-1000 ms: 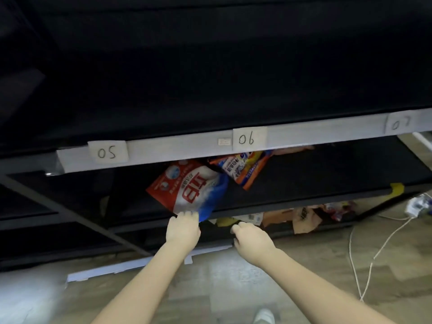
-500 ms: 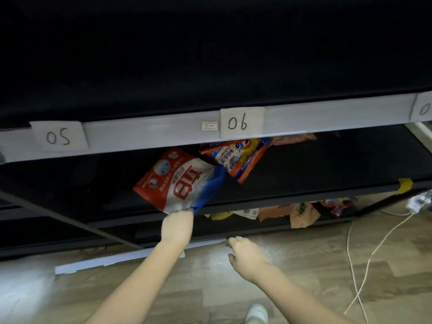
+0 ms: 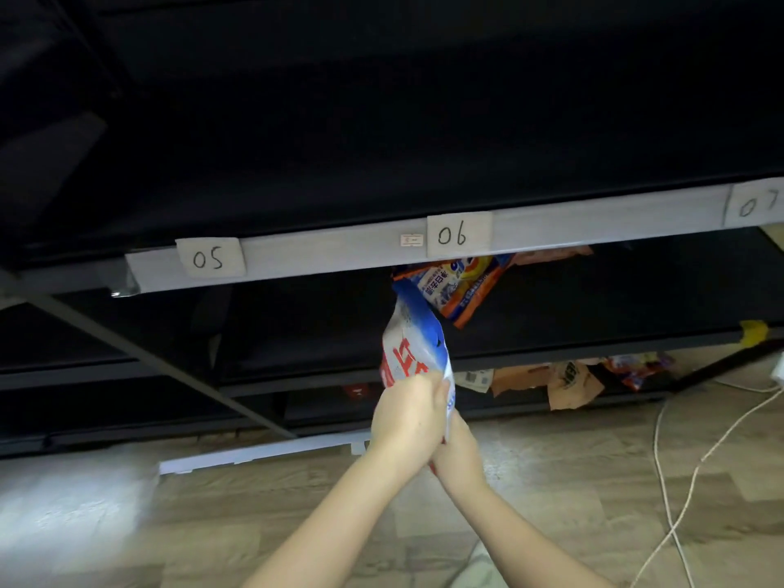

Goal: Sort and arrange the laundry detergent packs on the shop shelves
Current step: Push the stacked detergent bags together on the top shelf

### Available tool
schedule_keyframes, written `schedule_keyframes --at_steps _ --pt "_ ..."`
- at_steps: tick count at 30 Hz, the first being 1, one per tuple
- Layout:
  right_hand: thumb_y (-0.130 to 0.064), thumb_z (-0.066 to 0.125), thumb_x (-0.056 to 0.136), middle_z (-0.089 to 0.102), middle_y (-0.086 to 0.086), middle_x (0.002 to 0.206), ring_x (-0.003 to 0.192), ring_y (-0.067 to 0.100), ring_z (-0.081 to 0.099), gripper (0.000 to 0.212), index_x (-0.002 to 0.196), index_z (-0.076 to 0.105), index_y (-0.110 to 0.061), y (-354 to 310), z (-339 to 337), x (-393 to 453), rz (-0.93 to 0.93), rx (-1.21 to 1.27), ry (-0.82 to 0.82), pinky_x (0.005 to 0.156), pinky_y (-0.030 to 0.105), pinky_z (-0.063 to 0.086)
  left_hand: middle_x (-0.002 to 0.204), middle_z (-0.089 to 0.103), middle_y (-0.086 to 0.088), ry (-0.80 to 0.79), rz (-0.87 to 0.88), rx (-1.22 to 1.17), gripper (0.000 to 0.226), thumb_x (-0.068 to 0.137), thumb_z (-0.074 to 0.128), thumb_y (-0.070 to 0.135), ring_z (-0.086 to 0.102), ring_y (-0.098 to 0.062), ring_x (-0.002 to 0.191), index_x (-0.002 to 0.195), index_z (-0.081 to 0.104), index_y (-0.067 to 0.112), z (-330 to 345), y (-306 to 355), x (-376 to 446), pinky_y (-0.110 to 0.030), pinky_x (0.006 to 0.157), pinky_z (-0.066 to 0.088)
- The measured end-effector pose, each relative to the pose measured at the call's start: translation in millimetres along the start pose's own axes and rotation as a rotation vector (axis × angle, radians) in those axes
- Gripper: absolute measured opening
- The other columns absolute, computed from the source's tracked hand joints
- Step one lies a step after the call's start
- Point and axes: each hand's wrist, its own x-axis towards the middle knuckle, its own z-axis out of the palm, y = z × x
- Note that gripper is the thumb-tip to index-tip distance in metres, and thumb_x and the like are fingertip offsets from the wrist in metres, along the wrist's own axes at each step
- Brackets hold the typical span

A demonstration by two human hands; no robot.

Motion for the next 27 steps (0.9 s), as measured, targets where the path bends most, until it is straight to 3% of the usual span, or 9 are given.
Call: schedule_keyframes --at_steps 3,6,9,11,14,18,22,24,27 --pt "-0.041 0.048 0.066 0.062 -0.002 0.068 0.071 0.018 0.056 0.014 0.065 0.055 -0.029 -8 -40 -31 0.063 0.067 0.118 0.061 0.017 0.044 0.080 0.059 -0.016 -0.058 0.063 -0.027 0.038 0.101 0.036 0.024 0.056 -0.034 0.083 0.065 0.033 0.014 0 12 -15 -0.033 0.065 0.036" --pt "-0.031 0.057 0.083 0.063 0.000 0.067 0.064 0.012 0.055 0.018 0.068 0.059 -0.020 -5 -90 -62 0.103 -0.077 0.107 0.050 0.009 0.037 0.065 0.045 -0.001 -0.184 0.147 -0.105 0.040 0.100 0.041 0.028 0.045 -0.022 0.069 0.062 0.034 0.019 3 23 -34 -0.032 0.060 0.028" --pt "-0.018 0.057 0.088 0.070 0.005 0.080 0.073 0.017 0.061 0.010 0.081 0.062 -0.014 2 -137 -93 0.139 -0.366 0.112 0.066 0.027 0.047 0.093 0.065 0.011 -0.304 0.231 -0.275 0.024 0.096 0.047 0.039 0.060 -0.005 0.088 0.099 0.066 0.024 1 32 -50 -0.021 0.074 0.046" --pt "-0.013 0.056 0.088 0.071 0.007 0.078 0.076 0.021 0.064 0.017 0.074 0.064 -0.017 -8 -166 -119 0.146 -0.325 0.159 0.066 0.032 0.049 0.113 0.063 0.017 -0.286 0.263 -0.320 0.032 0.094 0.053 0.041 0.059 -0.001 0.106 0.122 0.062 0.028 -9 31 -54 -0.019 0.087 0.048" --pt "-0.009 0.059 0.088 0.067 -0.005 0.063 0.066 0.012 0.060 0.034 0.057 0.060 -0.024 -38 -202 -160 0.060 -0.226 0.278 0.058 0.024 0.046 0.125 0.061 0.010 -0.167 0.324 -0.313 0.037 0.090 0.061 0.035 0.058 -0.009 0.114 0.127 0.058 0.026 -27 32 -61 -0.032 0.099 0.046" --pt "-0.031 0.070 0.083 0.073 -0.005 0.068 0.070 0.016 0.069 0.021 0.066 0.072 -0.018 -96 -242 -208 -0.110 0.056 0.339 0.067 0.033 0.057 0.145 0.040 0.004 -0.184 0.314 -0.351 0.078 0.083 0.066 0.042 0.042 -0.014 0.130 0.147 0.026 0.025 -59 54 -82 -0.032 0.107 0.036" --pt "-0.016 0.065 0.080 0.074 0.002 0.075 0.064 0.018 0.071 0.004 0.082 0.068 -0.015 -170 -267 -254 -0.279 0.436 0.354 0.057 0.030 0.059 0.135 0.054 0.004 -0.310 0.433 -0.660 0.070 0.077 0.067 0.048 0.058 -0.007 0.114 0.136 0.034 0.032 -107 94 -117 -0.027 0.093 0.049" --pt "-0.019 0.066 0.073 0.075 0.003 0.077 0.065 0.021 0.071 0.013 0.085 0.068 -0.016 -208 -274 -273 -0.350 0.534 0.322 0.055 0.031 0.059 0.122 0.065 0.004 -0.329 0.525 -0.750 0.064 0.075 0.074 0.047 0.066 -0.011 0.104 0.130 0.044 0.030 -137 115 -135 -0.026 0.083 0.055" --pt "-0.025 0.070 0.060 0.075 0.002 0.079 0.066 0.020 0.072 0.019 0.077 0.075 -0.020 -249 -272 -289 -0.451 0.638 0.299 0.051 0.028 0.056 0.105 0.072 0.002 -0.188 0.608 -0.859 0.049 0.071 0.073 0.042 0.070 -0.019 0.094 0.115 0.055 0.031 -181 138 -161 -0.034 0.080 0.057"
